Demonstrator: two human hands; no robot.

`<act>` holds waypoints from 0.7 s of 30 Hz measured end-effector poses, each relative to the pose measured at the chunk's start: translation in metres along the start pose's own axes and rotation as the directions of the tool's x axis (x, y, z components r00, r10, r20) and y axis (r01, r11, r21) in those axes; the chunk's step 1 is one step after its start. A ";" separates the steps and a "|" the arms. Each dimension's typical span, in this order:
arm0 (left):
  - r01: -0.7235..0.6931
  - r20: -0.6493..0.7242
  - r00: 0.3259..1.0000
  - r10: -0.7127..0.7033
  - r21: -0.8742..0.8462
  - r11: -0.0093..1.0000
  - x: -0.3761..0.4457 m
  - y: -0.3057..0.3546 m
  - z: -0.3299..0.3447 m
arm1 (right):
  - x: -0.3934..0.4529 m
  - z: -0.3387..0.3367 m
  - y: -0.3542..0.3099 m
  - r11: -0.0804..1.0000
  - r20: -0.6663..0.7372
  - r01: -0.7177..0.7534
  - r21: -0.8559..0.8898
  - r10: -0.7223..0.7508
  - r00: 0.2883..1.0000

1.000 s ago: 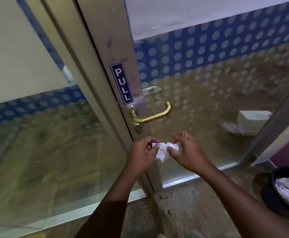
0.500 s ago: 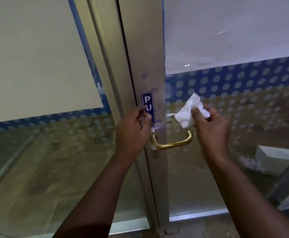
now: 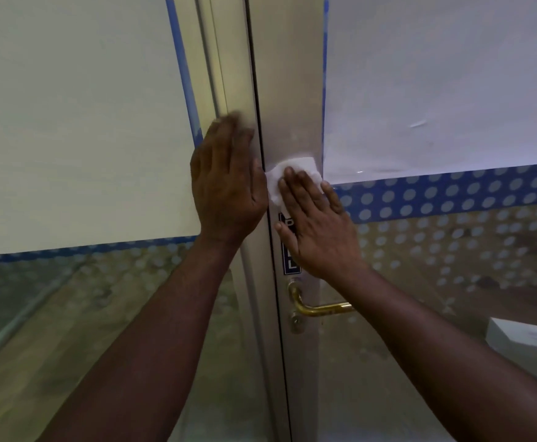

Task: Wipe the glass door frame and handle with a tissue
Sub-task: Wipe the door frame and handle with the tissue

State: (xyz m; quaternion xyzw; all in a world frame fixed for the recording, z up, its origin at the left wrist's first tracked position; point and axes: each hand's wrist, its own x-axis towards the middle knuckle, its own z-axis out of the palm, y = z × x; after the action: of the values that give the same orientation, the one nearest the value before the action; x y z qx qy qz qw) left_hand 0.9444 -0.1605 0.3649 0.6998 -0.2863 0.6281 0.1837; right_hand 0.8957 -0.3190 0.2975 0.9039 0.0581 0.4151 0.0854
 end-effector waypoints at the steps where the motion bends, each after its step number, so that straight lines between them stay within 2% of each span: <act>1: -0.020 0.037 0.999 0.019 0.025 0.999 0.003 -0.003 0.003 | 0.003 0.001 0.001 1.000 0.001 0.012 -0.019 -0.012 1.000; 4: -0.057 0.173 0.984 0.038 0.103 0.993 0.014 -0.008 0.011 | -0.001 0.006 0.009 0.991 0.058 0.107 -0.077 -0.102 0.993; 6: -0.109 0.201 0.976 0.078 0.148 0.983 0.021 -0.010 0.017 | -0.010 0.007 0.024 0.976 0.095 0.174 -0.132 -0.163 0.982; 8: -0.139 0.177 0.978 0.108 0.173 0.975 0.028 -0.011 0.021 | -0.009 0.003 0.035 0.976 0.075 0.138 -0.168 -0.127 0.989; 11: -0.120 0.124 0.988 0.095 0.211 0.970 0.038 -0.011 0.025 | 0.006 -0.004 0.026 0.991 0.014 0.044 -0.125 -0.043 0.999; 15: -0.121 0.095 0.990 0.099 0.259 0.958 0.046 -0.011 0.025 | -0.014 0.004 0.026 0.967 0.144 0.233 -0.105 -0.217 0.965; 17: -0.116 0.088 0.991 0.096 0.267 0.957 0.045 -0.010 0.026 | -0.022 0.002 0.040 0.952 0.158 0.280 -0.126 -0.259 0.953; 21: -0.103 0.063 0.994 0.089 0.285 0.953 0.045 -0.010 0.028 | 0.005 -0.007 0.032 0.986 0.040 0.141 -0.093 -0.138 0.990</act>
State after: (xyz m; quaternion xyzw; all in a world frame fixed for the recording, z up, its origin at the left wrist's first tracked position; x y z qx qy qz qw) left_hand 0.9748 -0.1774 0.4063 0.7196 -0.2299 0.6538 0.0421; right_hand 0.8946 -0.3489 0.3120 0.8994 0.0998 0.3951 0.1584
